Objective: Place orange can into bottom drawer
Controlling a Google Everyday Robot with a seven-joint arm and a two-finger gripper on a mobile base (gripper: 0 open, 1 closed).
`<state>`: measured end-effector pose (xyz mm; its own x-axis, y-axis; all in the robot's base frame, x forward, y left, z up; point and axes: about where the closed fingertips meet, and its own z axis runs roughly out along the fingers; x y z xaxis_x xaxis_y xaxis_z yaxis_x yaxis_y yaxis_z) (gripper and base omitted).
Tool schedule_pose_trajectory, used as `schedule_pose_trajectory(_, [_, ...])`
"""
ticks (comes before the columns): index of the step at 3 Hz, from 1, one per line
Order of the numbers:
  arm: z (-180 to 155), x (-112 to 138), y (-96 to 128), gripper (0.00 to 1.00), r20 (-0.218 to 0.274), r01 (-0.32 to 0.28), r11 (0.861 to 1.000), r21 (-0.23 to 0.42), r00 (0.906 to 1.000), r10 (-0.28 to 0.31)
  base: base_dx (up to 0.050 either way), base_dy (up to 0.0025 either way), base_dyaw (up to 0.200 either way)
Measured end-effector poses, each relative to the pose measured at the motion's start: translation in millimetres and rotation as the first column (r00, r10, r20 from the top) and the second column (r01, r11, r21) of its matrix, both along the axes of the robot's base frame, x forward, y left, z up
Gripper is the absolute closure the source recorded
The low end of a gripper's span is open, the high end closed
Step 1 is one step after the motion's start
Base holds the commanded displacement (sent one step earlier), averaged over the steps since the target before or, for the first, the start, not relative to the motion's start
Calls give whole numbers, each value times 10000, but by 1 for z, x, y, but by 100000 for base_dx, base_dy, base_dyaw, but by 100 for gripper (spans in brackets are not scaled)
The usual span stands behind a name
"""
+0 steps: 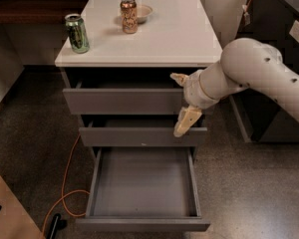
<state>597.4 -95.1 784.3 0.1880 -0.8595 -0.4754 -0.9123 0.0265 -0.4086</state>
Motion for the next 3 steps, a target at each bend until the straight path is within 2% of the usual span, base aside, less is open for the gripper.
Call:
schedule_pose_trajectory(1, [29,18,-6,0,217,101,9999,-42,9997,-100,0,0,0])
schedule_pose_trajectory(3, [81,33,-9,0,825,159,9998,-140,9965,-147,0,0,0])
